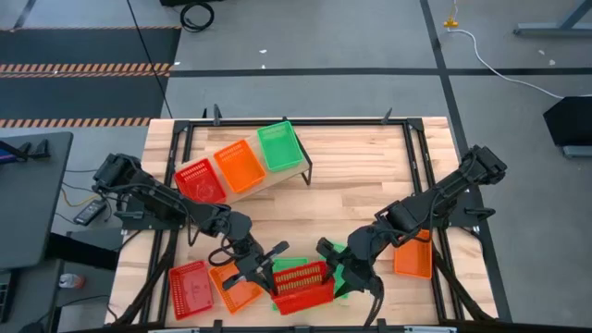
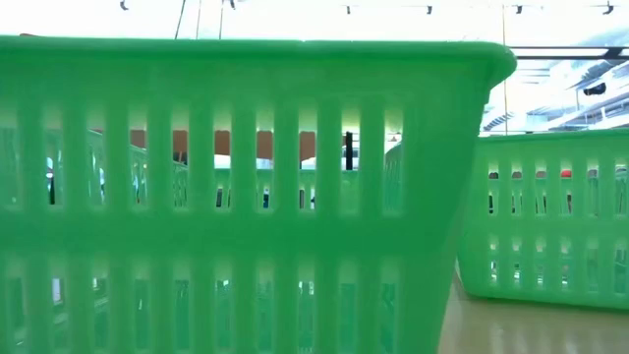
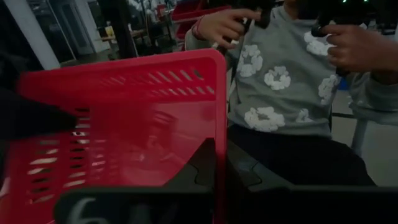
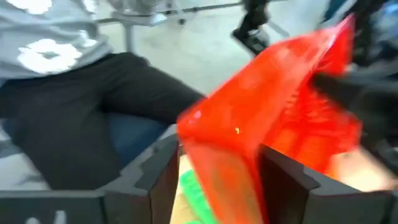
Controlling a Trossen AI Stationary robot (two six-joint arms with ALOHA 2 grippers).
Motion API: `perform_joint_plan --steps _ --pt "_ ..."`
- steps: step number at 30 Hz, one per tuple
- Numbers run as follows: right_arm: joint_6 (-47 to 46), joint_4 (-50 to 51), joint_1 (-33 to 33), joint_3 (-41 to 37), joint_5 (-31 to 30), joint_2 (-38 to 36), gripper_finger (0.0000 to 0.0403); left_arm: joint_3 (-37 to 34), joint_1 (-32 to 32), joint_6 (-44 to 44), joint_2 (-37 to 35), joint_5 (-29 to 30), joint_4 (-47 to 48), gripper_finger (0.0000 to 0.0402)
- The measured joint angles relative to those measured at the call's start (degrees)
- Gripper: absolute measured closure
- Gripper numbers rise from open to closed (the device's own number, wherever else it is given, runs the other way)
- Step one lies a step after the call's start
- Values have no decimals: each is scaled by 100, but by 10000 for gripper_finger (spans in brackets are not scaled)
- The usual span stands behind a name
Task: Stack baskets on shelf by color
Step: Stack the top red bin on the red bin on the shelf
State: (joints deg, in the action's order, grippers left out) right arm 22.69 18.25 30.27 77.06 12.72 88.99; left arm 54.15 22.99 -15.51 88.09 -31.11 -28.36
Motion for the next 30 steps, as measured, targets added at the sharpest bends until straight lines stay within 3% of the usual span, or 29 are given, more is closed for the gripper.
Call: perform_joint_plan --steps 12,23,30 --pt "20 734 -34 -1 -2724 -531 174 0 73 285 -11 296 19 391" --pt "-324 1591 -50 0 -4114 -654 176 -4 99 764 -810 1874 902 390" --pt "-603 1671 -128 0 -4947 -706 177 4 165 904 -1330 2218 1427 390"
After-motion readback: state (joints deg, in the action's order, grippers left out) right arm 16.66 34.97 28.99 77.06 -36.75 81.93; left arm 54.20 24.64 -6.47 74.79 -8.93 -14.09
